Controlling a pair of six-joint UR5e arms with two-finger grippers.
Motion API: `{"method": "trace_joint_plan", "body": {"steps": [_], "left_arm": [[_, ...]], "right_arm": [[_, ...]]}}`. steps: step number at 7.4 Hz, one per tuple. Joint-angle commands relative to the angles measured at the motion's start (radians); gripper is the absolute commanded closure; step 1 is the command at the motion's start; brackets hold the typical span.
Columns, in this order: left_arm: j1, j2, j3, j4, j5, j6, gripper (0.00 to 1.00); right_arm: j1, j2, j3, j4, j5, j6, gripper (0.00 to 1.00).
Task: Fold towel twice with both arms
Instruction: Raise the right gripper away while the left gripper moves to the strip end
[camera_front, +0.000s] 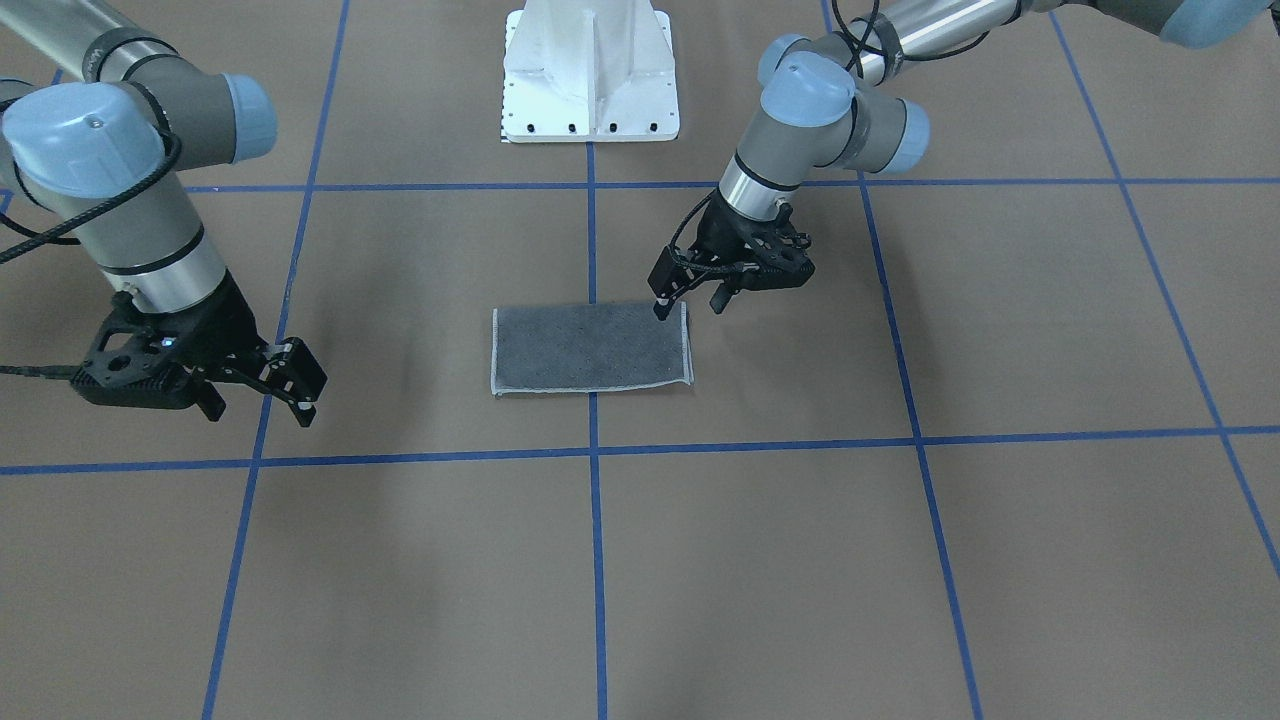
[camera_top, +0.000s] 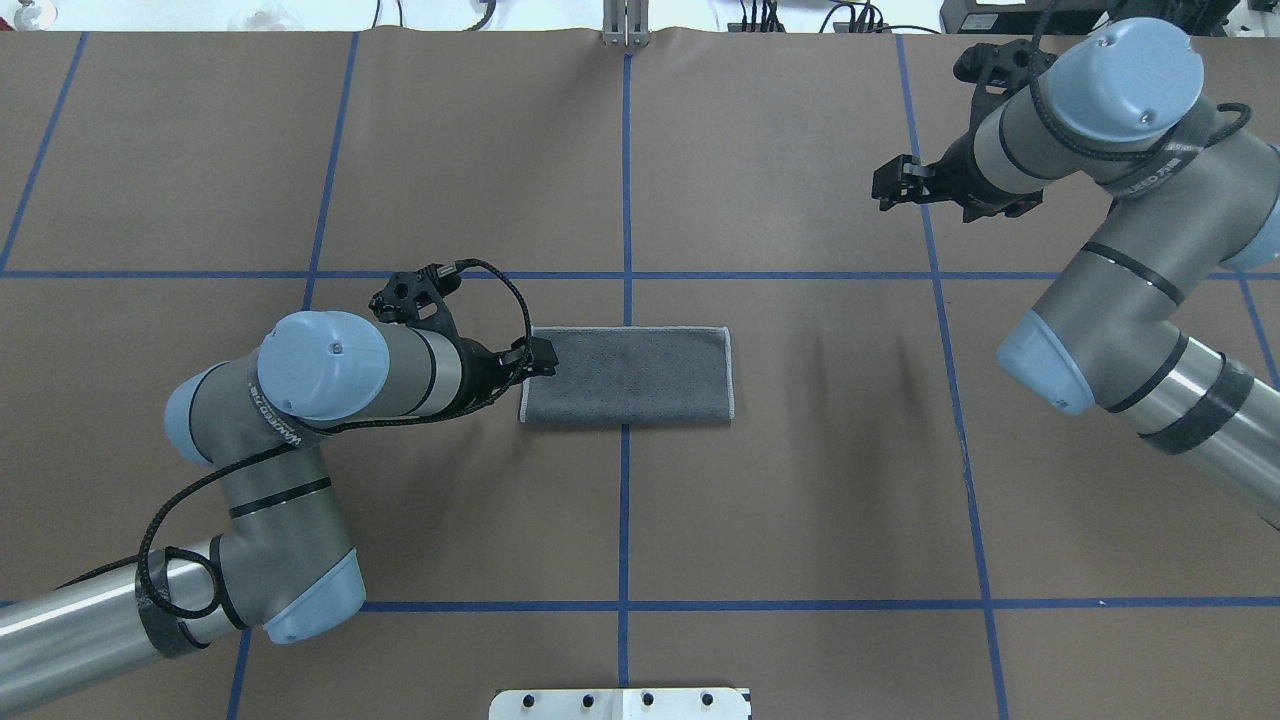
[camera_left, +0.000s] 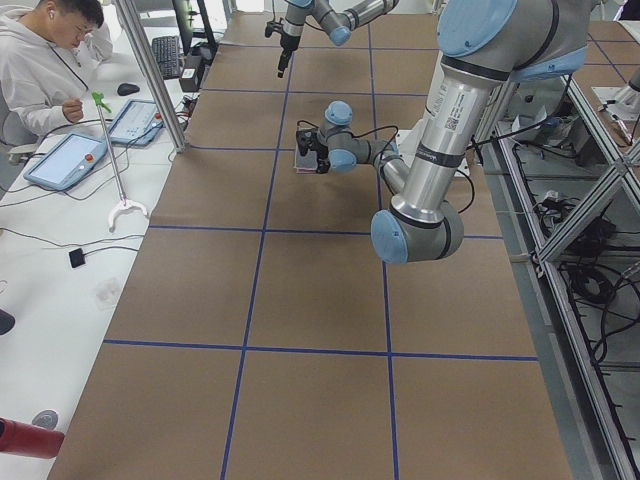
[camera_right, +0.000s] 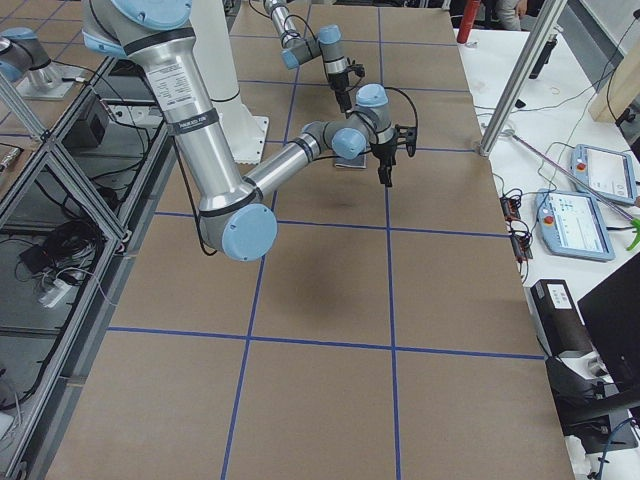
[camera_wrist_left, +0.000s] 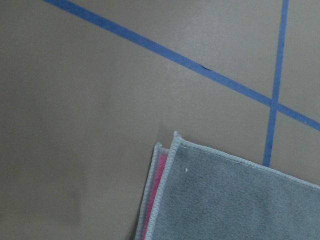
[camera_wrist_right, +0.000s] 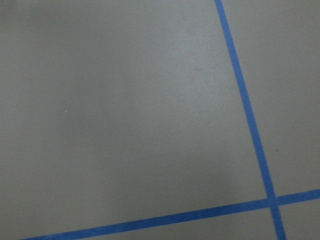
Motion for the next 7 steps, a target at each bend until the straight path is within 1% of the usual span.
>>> {"method": "trace_joint_plan", "body": {"steps": [1,2,3,4,6,7], "left_arm": [[0.016,0.004,0.003,-0.009,0.029,-0.150,0.22],[0.046,0.003,0.000,-0.015,0.076,-0.160,0.22],[0.062,0.006,0.004,-0.093,0.116,-0.189,0.23],[0.065,0.033,0.003,-0.162,0.118,-0.212,0.24],[0.071,0.052,0.004,-0.181,0.120,-0.210,0.24],[0.099,0.053,0.007,-0.181,0.123,-0.211,0.24]], "right_arm": [[0.019,-0.007,0.001,0.000,0.017,-0.028,0.00],[0.022,-0.007,0.001,0.000,0.017,-0.028,0.00],[0.024,-0.007,0.001,0.000,0.017,-0.028,0.00],[0.024,-0.007,0.001,0.000,0.017,-0.028,0.00],[0.024,-0.007,0.003,0.002,0.017,-0.028,0.00],[0.024,-0.007,0.003,0.002,0.017,-0.027,0.00]]}}
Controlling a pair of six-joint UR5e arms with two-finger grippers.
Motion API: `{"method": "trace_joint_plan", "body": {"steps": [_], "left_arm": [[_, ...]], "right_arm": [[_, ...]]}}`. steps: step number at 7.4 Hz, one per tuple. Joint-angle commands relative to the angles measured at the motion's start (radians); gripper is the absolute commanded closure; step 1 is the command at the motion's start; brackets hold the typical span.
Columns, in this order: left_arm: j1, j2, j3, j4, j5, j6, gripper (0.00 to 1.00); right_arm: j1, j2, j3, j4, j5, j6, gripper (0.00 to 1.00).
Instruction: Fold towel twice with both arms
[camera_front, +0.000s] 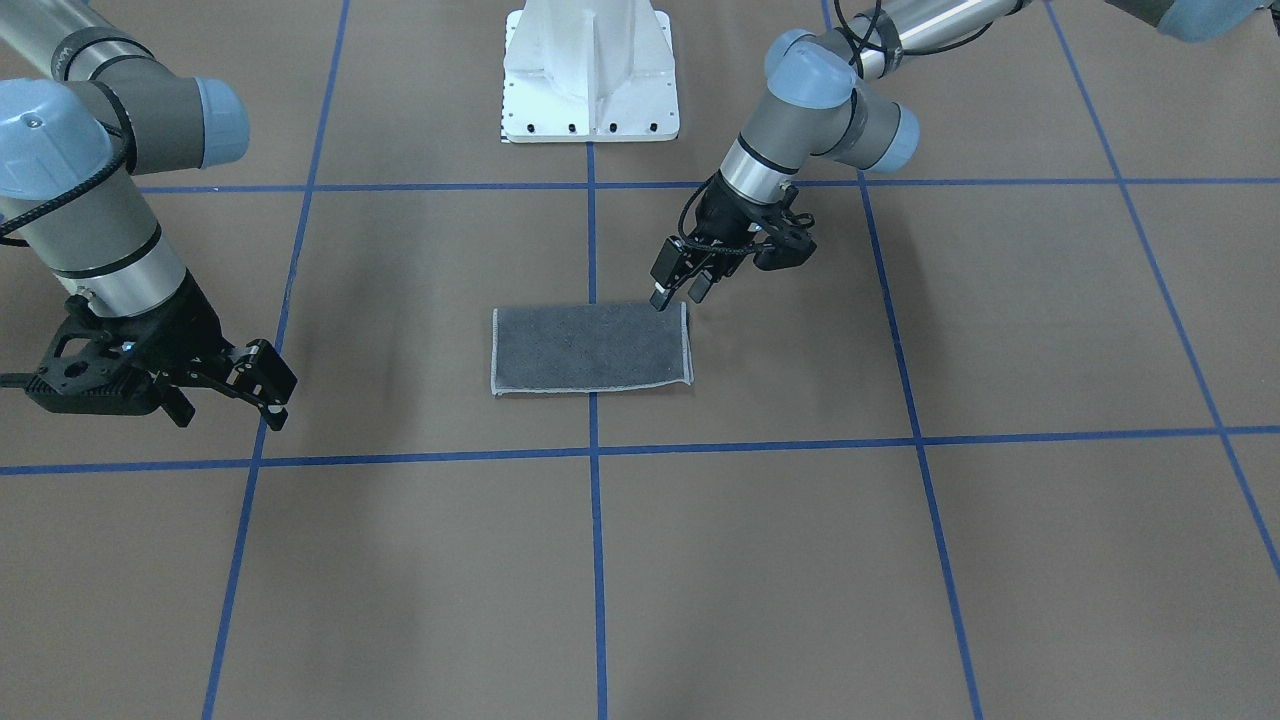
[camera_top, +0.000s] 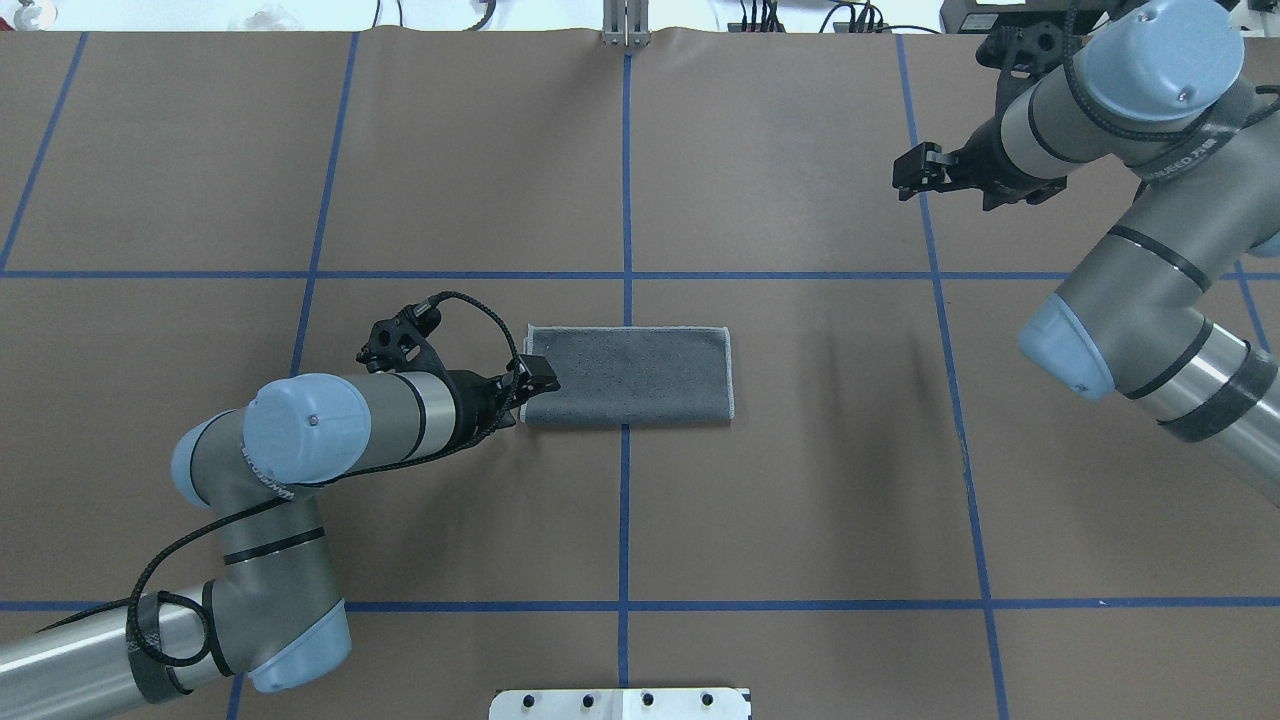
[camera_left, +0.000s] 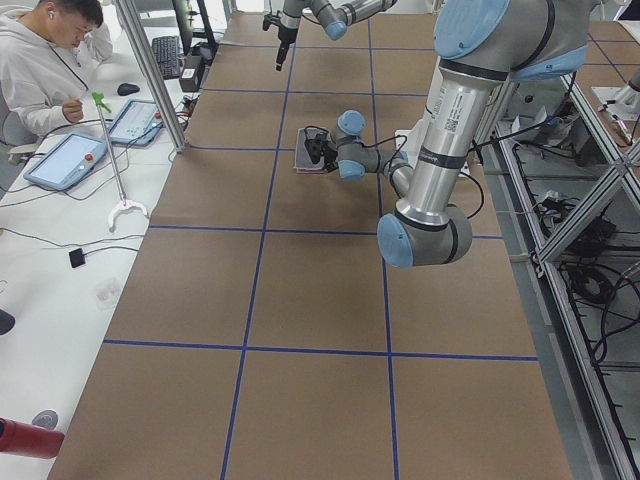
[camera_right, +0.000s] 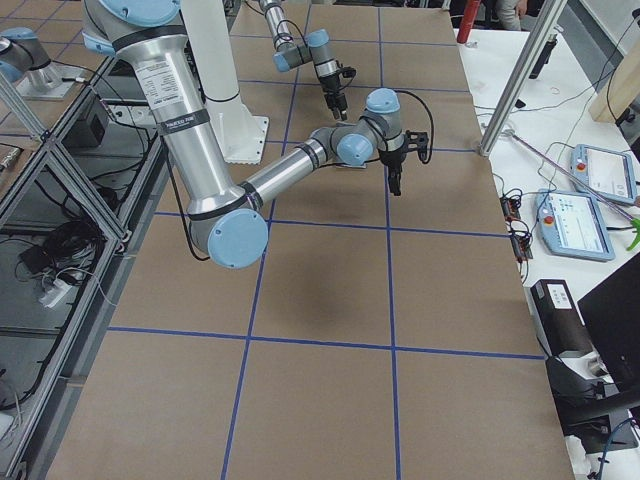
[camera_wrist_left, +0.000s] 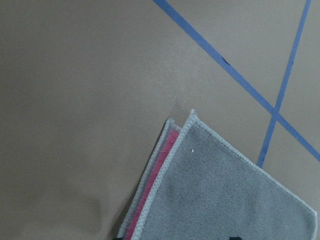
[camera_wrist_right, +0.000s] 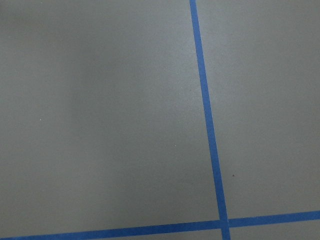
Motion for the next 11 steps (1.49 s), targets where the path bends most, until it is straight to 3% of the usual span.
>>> {"method": "trace_joint_plan", "body": {"steps": [1,6,11], "left_arm": [[0.029,0.003,0.007,-0.006,0.014,-0.002,0.25],[0.032,-0.001,0.020,-0.006,0.025,0.001,0.46],[0.022,0.000,0.020,-0.005,0.028,0.021,0.44]], "right_arm": [[0.000,0.000,0.000,0.000,0.000,0.000,0.00],[0.000,-0.002,0.002,0.000,0.000,0.000,0.00],[0.000,-0.002,0.003,0.000,-0.002,0.000,0.00]]}}
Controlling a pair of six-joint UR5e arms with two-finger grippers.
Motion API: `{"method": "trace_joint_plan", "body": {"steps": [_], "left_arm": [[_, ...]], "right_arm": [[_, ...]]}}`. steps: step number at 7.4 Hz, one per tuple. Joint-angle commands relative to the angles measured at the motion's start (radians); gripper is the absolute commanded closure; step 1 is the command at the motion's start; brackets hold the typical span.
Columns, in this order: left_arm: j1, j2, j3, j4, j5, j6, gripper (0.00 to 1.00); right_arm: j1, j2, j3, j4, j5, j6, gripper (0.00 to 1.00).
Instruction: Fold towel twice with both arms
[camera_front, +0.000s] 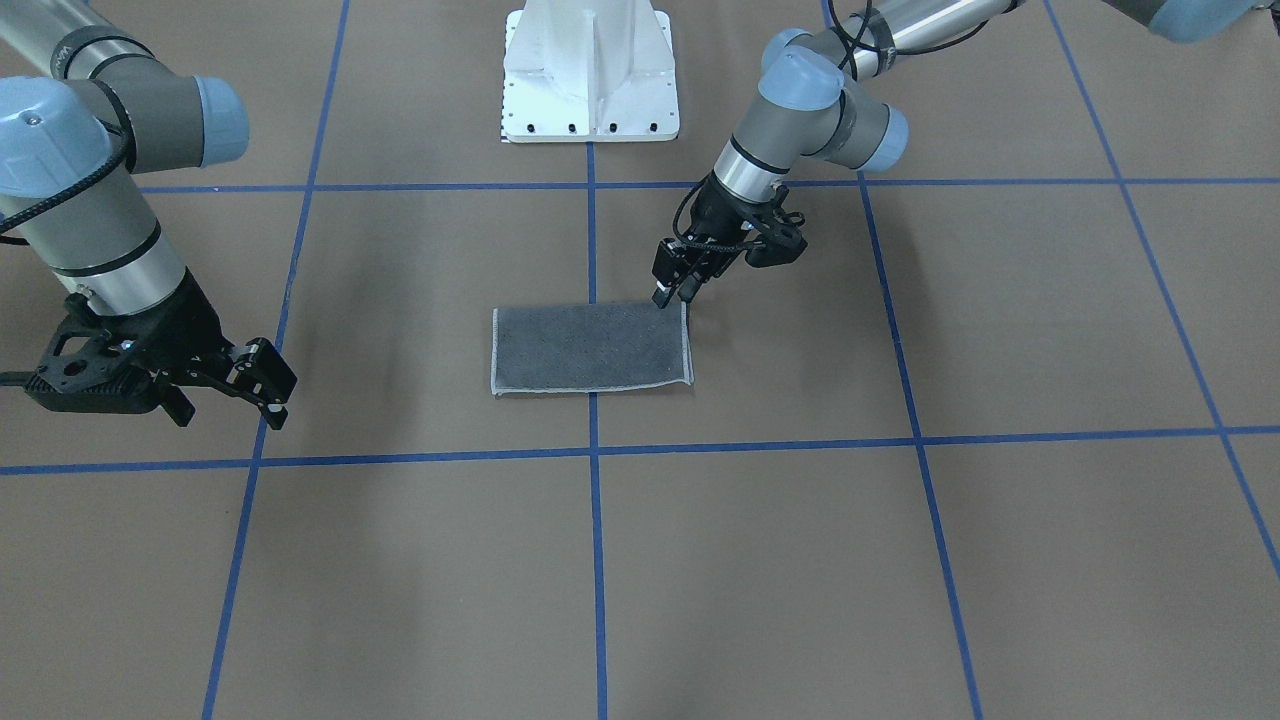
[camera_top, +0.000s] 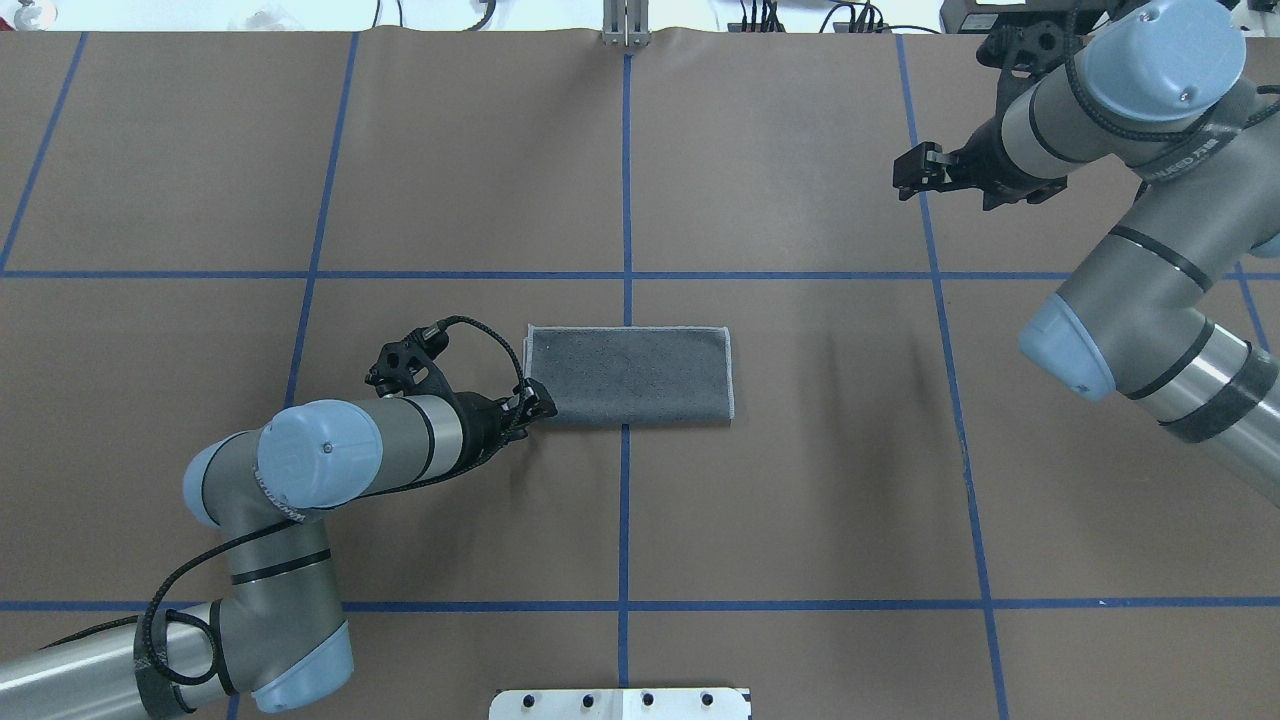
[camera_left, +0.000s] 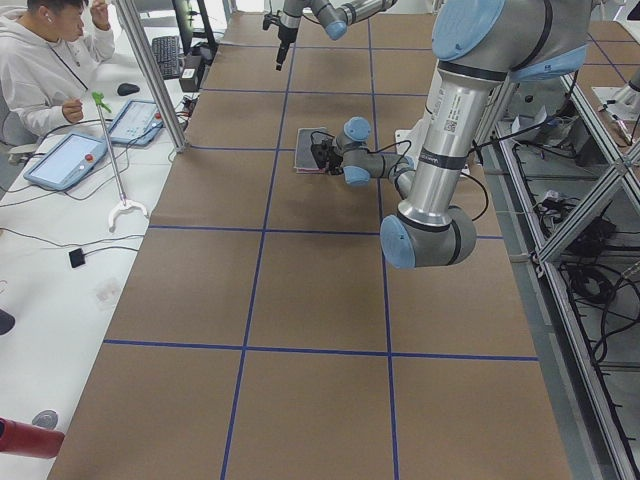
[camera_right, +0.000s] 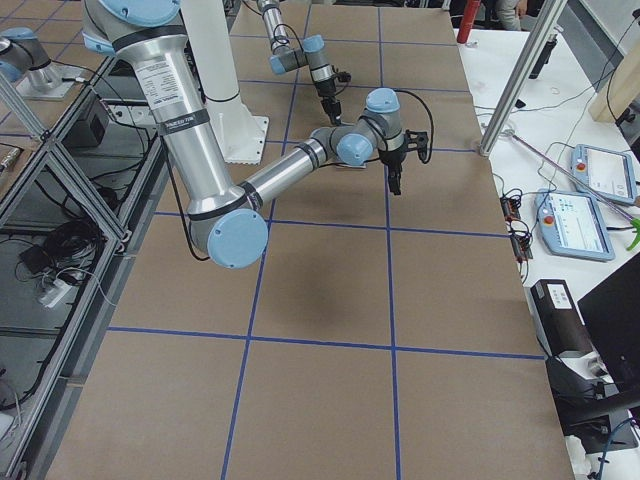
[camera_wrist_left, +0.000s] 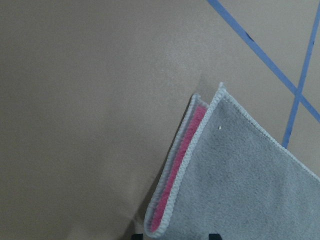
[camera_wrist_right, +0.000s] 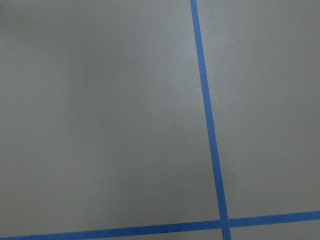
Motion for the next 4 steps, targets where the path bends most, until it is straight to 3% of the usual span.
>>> {"method": "trace_joint_plan", "body": {"steps": [1,4], "left_arm": [[-0.006,0.000,0.002,0.001,0.001,0.018,0.43],[-0.007,-0.001,0.006,0.003,0.001,0.018,0.42]], "right_arm": [[0.000,0.000,0.002,0.000,-0.001,0.002,0.00],[-0.001,0.000,0.000,0.000,-0.001,0.002,0.00]]}}
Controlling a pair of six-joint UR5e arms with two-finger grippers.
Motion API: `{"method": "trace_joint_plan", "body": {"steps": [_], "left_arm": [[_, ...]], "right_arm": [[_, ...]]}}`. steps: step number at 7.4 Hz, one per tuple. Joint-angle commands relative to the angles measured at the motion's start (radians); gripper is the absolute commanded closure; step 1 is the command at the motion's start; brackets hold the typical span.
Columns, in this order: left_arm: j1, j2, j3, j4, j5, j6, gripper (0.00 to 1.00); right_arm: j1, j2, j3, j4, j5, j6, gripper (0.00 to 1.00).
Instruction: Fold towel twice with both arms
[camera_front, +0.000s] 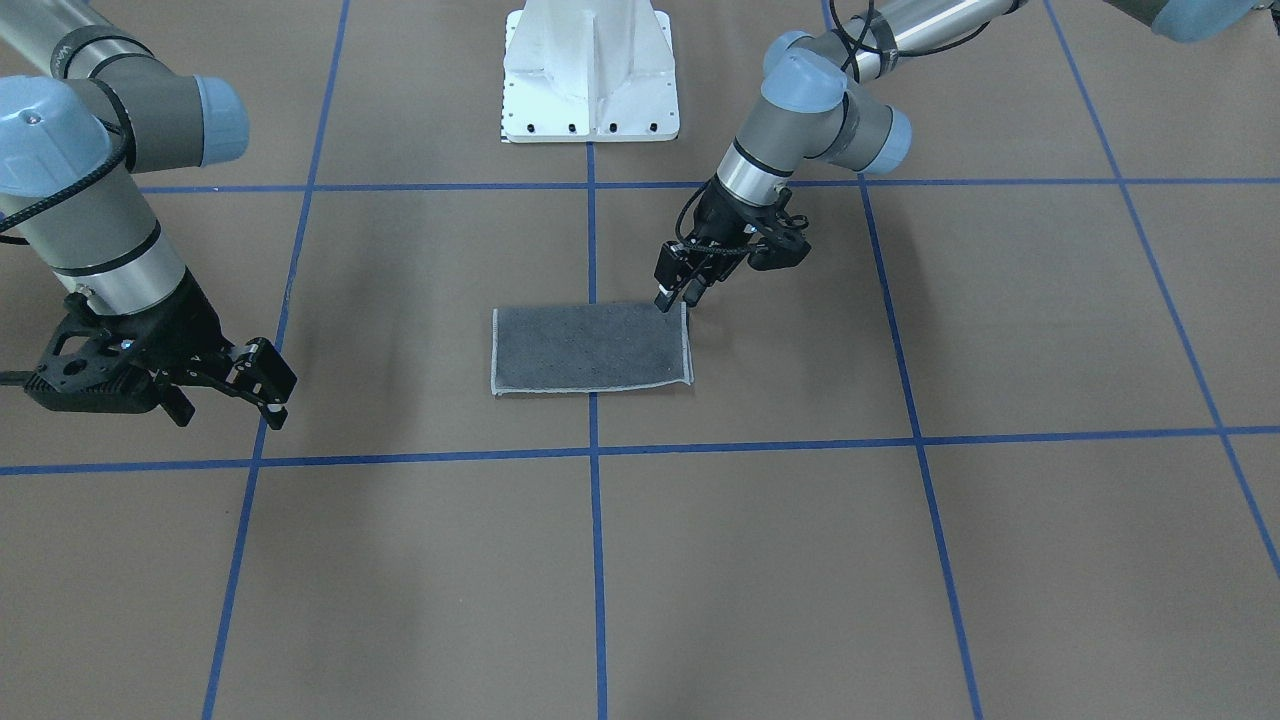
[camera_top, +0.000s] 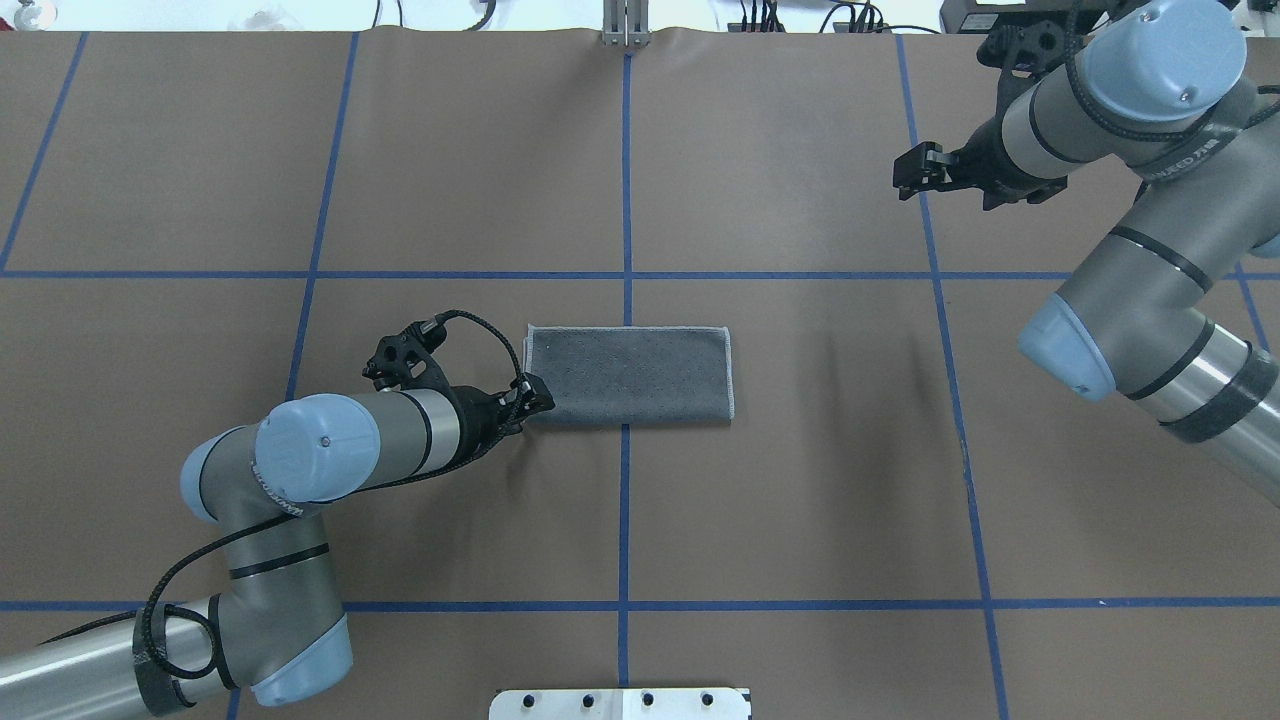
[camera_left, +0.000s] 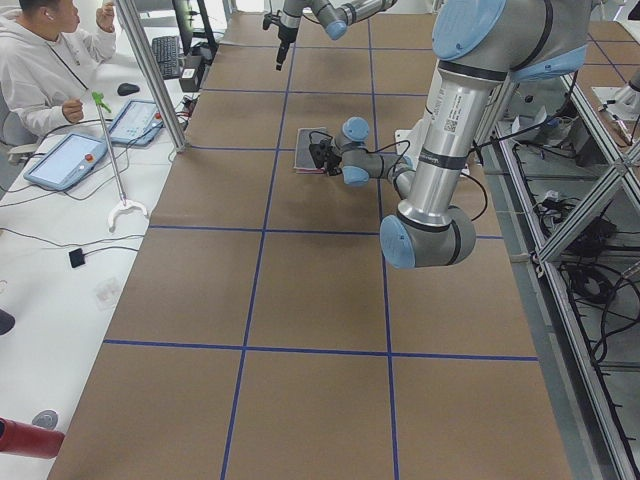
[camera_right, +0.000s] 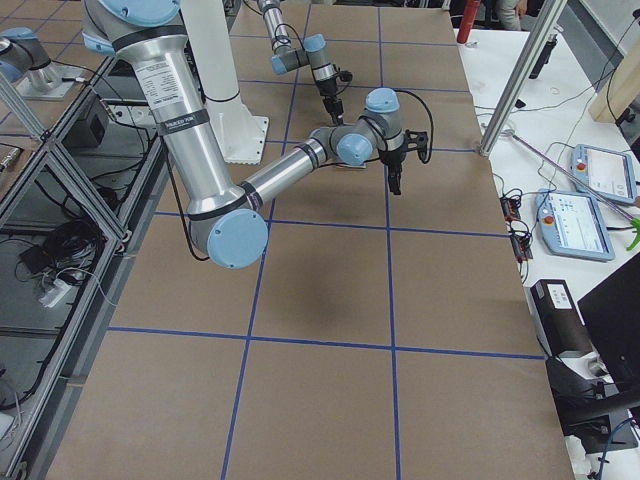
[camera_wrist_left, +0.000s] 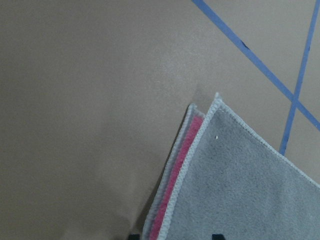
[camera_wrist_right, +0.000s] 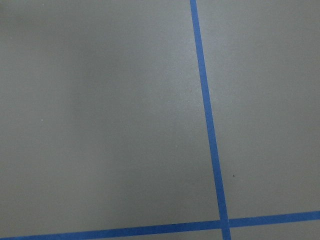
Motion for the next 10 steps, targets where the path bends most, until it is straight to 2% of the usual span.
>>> {"method": "trace_joint_plan", "body": {"steps": [1,3,5,8,10], "left_arm": [[-0.001,-0.001,0.003,0.001,0.000,0.000,0.43],[-0.001,-0.001,0.006,0.001,0.002,0.000,0.43],[-0.001,-0.001,0.009,0.001,0.002,-0.002,0.55],[-0.001,-0.001,0.007,0.001,0.002,-0.002,0.66],[-0.001,0.000,0.007,0.001,0.002,-0.002,0.67]], "right_arm": [[-0.001,0.000,-0.001,0.000,0.000,0.000,0.00],[0.000,-0.002,0.001,0.000,0.000,0.000,0.00],[0.000,-0.002,0.002,0.000,0.000,0.000,0.00],[0.000,-0.002,0.002,0.000,0.000,0.000,0.00],[0.000,-0.002,0.002,0.000,0.000,0.000,0.00]]}}
